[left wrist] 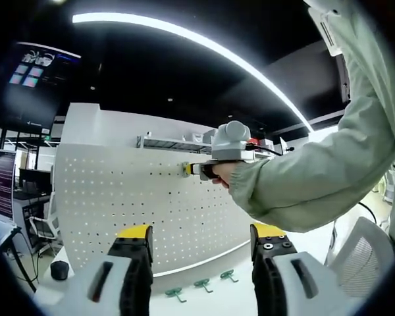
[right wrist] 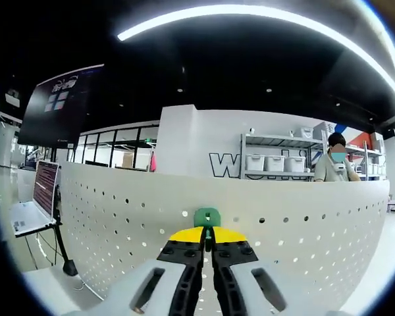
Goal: Insert the hook assembly into the mounting plate slot until the hook locks in place.
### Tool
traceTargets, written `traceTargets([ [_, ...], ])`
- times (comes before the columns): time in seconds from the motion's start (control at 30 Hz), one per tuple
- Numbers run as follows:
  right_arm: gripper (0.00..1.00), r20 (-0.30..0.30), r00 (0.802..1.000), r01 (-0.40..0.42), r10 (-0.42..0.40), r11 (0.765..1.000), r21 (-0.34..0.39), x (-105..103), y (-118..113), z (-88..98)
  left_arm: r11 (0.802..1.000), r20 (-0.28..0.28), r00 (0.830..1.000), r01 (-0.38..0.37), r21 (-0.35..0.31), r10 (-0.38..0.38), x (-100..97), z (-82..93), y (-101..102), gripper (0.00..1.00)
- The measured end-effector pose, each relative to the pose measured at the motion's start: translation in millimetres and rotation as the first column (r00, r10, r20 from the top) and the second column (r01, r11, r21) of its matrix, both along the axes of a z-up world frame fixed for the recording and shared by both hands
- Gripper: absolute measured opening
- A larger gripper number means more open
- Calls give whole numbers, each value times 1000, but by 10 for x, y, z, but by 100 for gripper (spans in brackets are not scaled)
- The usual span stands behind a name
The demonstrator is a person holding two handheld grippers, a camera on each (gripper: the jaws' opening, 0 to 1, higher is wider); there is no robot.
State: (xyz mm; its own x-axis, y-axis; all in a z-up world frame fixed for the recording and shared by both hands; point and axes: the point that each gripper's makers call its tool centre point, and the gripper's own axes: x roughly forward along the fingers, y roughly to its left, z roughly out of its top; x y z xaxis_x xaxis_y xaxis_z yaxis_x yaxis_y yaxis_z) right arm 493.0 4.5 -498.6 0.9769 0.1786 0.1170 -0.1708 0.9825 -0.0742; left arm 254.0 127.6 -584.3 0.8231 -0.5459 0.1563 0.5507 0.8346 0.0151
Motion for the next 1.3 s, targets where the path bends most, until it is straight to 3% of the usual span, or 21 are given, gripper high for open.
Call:
traceTargets([
  [0.93,2,12,999,33,-33,999,-6,28,-9,-21,1000,1,1000,-15,-10,15,5,11,40,61],
  [1.3,12,2,1000,31,-31,999,10,8,-14,-39,1000,5,1000,-23,-15,24,11,23,66,61],
])
